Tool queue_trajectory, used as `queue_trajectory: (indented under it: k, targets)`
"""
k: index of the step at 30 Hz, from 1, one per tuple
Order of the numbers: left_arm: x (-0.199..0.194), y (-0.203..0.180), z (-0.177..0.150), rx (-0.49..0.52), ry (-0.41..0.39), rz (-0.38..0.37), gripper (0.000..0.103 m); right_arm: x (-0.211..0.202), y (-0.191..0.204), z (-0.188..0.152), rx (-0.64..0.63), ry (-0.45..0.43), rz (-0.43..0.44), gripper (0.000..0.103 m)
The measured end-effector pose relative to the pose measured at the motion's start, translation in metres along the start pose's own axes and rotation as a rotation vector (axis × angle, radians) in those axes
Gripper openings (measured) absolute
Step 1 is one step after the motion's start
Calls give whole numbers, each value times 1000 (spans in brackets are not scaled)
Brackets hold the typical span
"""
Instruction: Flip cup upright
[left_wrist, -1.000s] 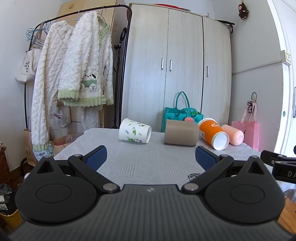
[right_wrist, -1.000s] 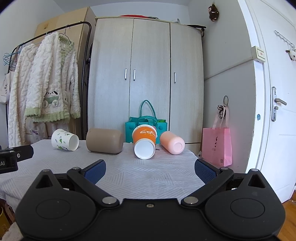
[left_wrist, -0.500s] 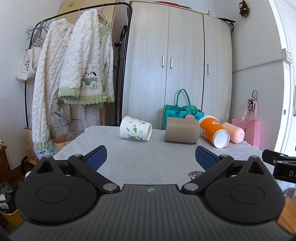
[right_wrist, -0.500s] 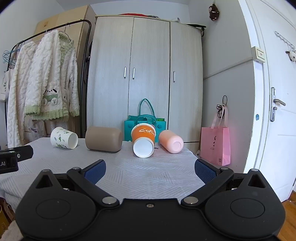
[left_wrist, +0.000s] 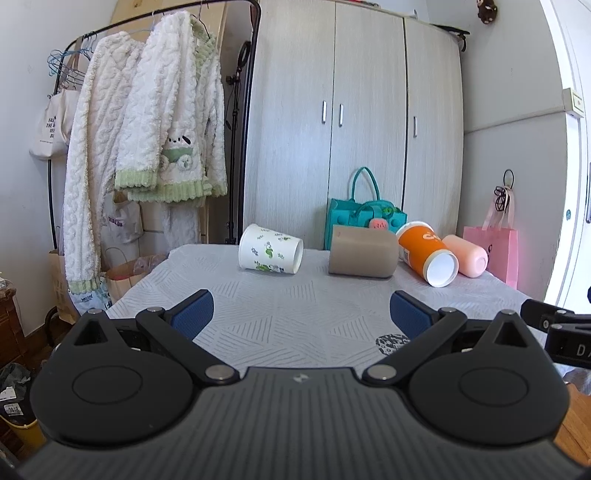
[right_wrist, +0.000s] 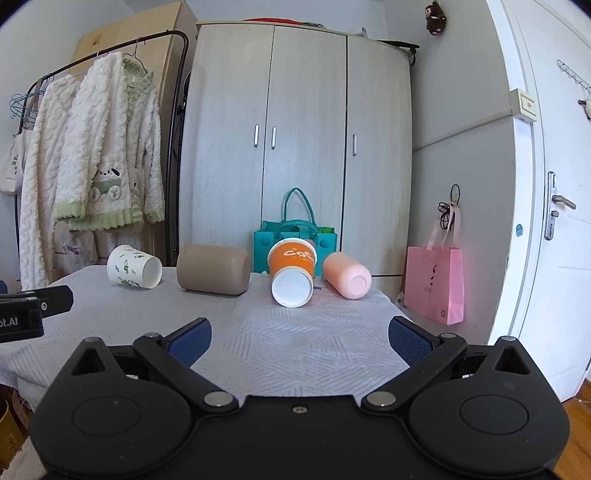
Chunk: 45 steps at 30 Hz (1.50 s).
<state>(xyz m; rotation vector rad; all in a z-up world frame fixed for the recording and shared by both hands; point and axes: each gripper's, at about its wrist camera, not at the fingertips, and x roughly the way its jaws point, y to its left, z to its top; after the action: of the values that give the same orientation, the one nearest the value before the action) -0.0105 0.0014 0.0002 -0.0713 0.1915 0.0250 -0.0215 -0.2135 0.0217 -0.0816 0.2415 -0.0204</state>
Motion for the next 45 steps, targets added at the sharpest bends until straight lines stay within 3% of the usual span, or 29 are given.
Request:
queue_trajectory:
  k: [7,12,18,24,31,37,42,45]
  targets:
    - [13,-2,29,46,114,-50,103,6,-7,15,-43,19,54,103]
    - [23,-17,76,146,115,-90,103,13,-29,43,-52,33,159,103]
    - [56,-38,134,128,177,-238,103,37,-67,78,-30,94,271,103]
    - [104,-77,166,175,263,-329,103,63,-100,103,-42,168,351,103]
    - [175,-146,171,258,347,-406,103,119,-124,114,-37,226,389,103]
    - [240,-195,168,233,456,-481,102,174,-127,109,-81,282,396,97]
    - [287,-218,156,207,562,-516,99,210,-130,109,-99,314,419,94]
    - [304,-219,153,194,560,-511,99,236,-135,109,-92,353,431,91]
